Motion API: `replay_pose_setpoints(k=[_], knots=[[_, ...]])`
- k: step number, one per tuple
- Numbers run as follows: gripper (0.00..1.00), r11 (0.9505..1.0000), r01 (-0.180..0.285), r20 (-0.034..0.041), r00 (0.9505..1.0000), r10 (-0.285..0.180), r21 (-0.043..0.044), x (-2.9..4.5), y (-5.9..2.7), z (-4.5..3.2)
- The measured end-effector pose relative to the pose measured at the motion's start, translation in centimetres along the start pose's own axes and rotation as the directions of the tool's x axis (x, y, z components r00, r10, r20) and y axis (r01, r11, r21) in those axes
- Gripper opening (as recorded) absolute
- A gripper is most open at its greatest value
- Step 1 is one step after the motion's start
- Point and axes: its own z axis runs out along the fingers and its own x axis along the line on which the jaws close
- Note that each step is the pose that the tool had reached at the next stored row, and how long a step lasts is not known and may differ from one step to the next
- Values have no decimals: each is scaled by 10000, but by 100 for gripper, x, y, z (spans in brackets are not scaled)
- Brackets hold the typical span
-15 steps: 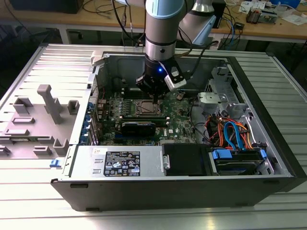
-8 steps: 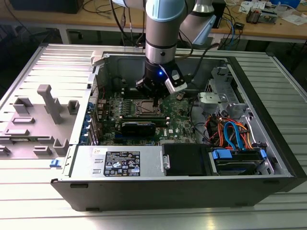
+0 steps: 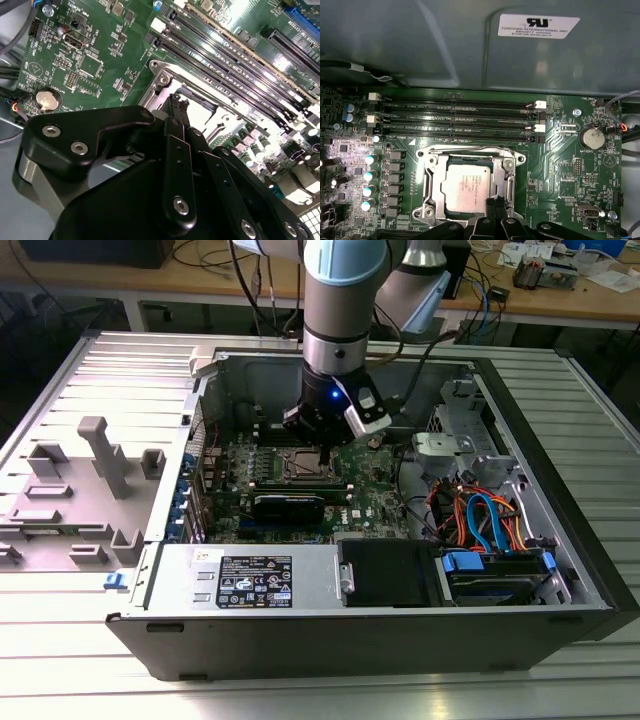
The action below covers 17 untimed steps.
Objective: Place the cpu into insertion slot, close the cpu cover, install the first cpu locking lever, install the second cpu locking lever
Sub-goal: 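Install the second cpu locking lever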
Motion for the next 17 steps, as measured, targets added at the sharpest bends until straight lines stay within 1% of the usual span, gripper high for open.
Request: replay_pose_setpoints(k=[3,5,12,15,17], knots=[[11,10000,1,-1,10000,-1,0,-1,-1,-96],[11,10000,1,0,10000,-1,0,0,-14,-99],[11,10000,0,-1,10000,0,1,7,-140,-105],[11,10000,-2,-1,10000,2,1,8,-162,-130],[11,10000,-1,-2,10000,1,0,8,-168,-167]])
